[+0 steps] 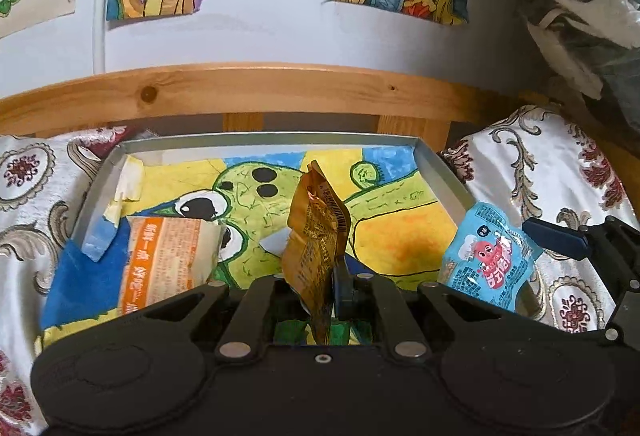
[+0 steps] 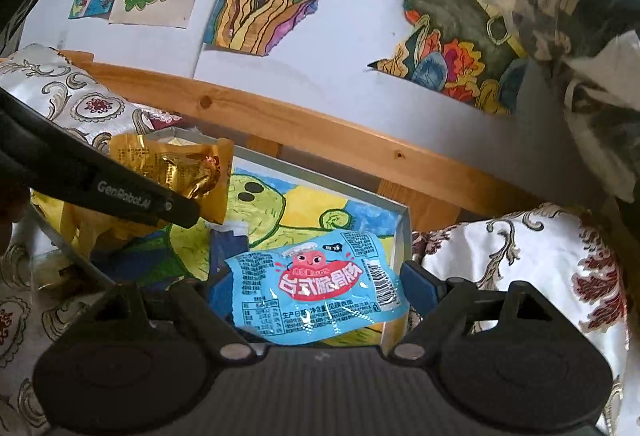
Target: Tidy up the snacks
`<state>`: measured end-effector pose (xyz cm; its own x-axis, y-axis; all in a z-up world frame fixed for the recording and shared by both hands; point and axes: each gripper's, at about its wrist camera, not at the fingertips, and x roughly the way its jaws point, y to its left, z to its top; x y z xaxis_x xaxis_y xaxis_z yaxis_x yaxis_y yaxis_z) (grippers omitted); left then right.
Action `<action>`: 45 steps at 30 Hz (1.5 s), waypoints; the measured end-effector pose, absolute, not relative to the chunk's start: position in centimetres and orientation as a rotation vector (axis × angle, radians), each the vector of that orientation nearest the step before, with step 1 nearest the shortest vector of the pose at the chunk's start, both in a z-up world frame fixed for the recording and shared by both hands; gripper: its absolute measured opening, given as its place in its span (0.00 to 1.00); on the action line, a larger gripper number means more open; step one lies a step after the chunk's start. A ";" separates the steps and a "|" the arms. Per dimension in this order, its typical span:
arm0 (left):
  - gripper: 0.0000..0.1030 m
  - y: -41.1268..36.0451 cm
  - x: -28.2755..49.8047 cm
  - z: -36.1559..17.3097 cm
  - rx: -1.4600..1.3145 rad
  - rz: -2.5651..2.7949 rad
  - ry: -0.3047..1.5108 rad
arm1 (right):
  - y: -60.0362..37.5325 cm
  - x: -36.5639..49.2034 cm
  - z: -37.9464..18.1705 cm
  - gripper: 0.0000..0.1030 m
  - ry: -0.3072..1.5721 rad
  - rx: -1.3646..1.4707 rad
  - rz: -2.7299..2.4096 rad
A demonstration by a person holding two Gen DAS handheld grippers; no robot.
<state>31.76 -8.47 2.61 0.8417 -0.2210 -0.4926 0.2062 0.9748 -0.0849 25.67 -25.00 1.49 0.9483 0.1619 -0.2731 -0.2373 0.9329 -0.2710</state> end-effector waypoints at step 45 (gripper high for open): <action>0.98 -7.3 27.2 5.3 -0.119 -0.143 0.489 | -27.2 22.4 3.0 1.00 0.257 -0.236 0.161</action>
<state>27.17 -7.26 5.32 0.8734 -0.1647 -0.4583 0.1080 0.9831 -0.1475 22.43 -27.21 3.01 0.9544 0.1273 -0.2699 -0.1874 0.9596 -0.2101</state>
